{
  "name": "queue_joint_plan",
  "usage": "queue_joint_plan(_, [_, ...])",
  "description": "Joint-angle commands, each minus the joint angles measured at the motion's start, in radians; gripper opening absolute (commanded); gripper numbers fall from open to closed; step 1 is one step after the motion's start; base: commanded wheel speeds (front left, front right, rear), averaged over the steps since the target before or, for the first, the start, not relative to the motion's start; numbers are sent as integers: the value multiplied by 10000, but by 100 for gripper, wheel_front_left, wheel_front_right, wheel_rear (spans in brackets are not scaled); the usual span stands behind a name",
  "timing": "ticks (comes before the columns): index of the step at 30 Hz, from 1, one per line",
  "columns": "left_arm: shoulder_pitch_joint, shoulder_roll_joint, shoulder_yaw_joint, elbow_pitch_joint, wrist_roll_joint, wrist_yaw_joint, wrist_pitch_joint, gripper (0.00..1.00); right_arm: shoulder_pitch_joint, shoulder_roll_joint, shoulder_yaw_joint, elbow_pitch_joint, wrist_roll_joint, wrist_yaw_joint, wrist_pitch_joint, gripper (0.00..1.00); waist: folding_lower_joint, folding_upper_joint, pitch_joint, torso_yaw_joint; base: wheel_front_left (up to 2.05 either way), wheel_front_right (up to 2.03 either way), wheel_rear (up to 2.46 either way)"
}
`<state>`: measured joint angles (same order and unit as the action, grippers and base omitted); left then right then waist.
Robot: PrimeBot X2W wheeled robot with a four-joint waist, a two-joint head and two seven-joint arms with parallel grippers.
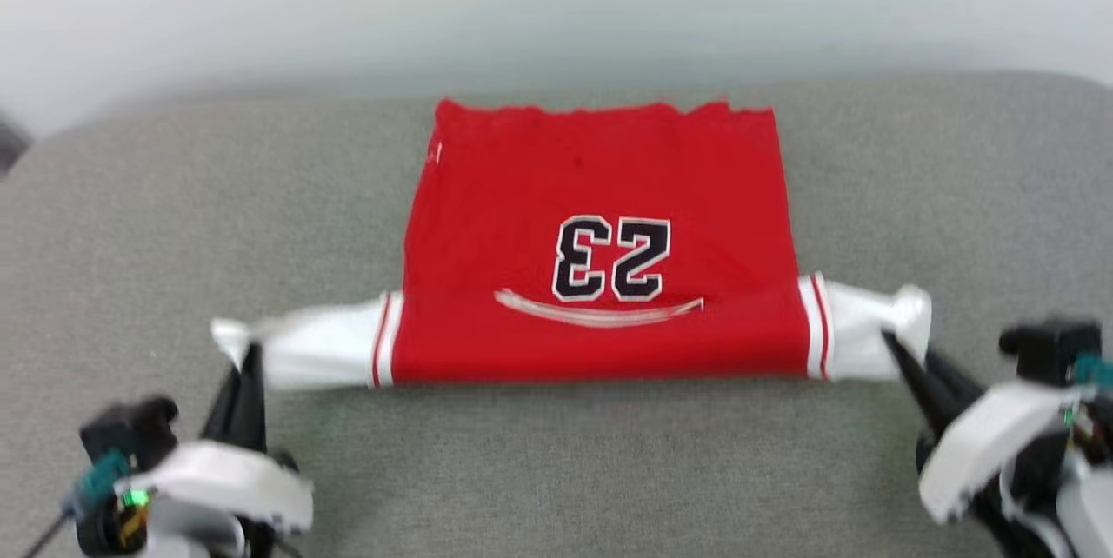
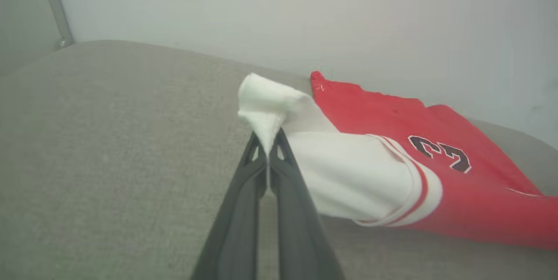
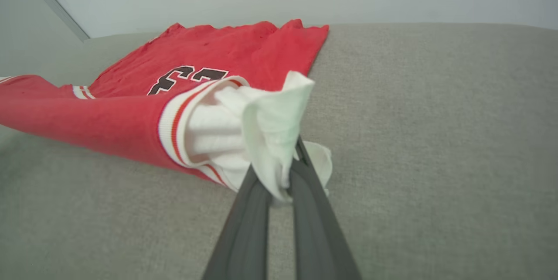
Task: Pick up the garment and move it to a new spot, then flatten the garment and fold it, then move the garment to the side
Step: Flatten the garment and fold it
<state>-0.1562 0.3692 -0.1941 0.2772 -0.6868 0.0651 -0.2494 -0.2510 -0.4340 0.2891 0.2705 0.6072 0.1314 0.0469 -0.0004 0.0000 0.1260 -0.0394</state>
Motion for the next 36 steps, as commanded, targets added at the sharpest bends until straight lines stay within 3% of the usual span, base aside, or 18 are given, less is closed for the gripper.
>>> queue_joint_plan(1, [710, -12, -48, -279, -103, 148, 148, 0, 934, 57, -170, -327, -57, -13, 219, 0, 4, 0, -688, 110, 0, 0, 0])
queue_joint_plan(7, [2575, -53, -247, -913, -259, 519, 541, 0, 3222, 523, -780, -1043, -358, -12, 880, 0, 4, 0, -1243, 112, 0, 0, 0])
queue_joint_plan(8, [2787, -81, -303, -988, -262, 578, 571, 0, 3523, 597, -845, -1094, -435, -10, 1021, 6, 4, 0, -1298, 113, 0, 0, 0])
queue_joint_plan(9, [2994, -128, -341, -1053, -275, 633, 587, 0, 3786, 670, -912, -1184, -563, -10, 1090, 17, 4, 0, -1328, 119, 0, 0, 0])
queue_joint_plan(10, [3178, -153, -365, -1102, -271, 697, 584, 0, 3995, 716, -959, -1256, -718, -10, 1145, 37, 4, 0, -1350, 119, 0, 0, 0])
queue_joint_plan(12, [3461, -170, -427, -1160, -173, 799, 535, 0, 4501, 833, -942, -1306, -941, -10, 1317, 61, 4, 0, -1386, 142, 0, 0, 0])
queue_joint_plan(13, [3563, -189, -481, -1148, -153, 844, 523, 0, 4693, 861, -860, -1347, -1068, -10, 1410, 96, 4, 0, -1397, 153, 0, 0, 0])
queue_joint_plan(14, [3611, -233, -524, -1146, -105, 849, 505, 0, 4873, 931, -795, -1347, -1082, -10, 1512, 100, 4, 0, -1399, 166, 0, 0, 0])
queue_joint_plan(22, [3461, -325, -695, -1004, 137, 805, 249, 0, 5049, 936, -793, -1906, -996, -9, 1733, 100, 4, 0, -1404, 258, 0, 0, 0])
queue_joint_plan(26, [3210, -359, -819, -1083, 409, 847, 156, 0, 4518, 1009, -1666, -2375, -969, -9, 1774, 100, 4, 0, -1352, 436, 0, 0, 0])
queue_joint_plan(31, [2747, -459, -906, -1542, 724, 900, 33, 0, 2916, 1348, -3200, -2038, -1100, -9, 2230, 100, 4, 0, -836, 789, 0, 0, 0])
queue_joint_plan(36, [2025, -742, -1141, -2150, 1099, 835, -50, 0, 390, 1234, -4149, -496, -948, -9, 3335, 100, 4, 0, 284, 1374, 0, 0, 0])
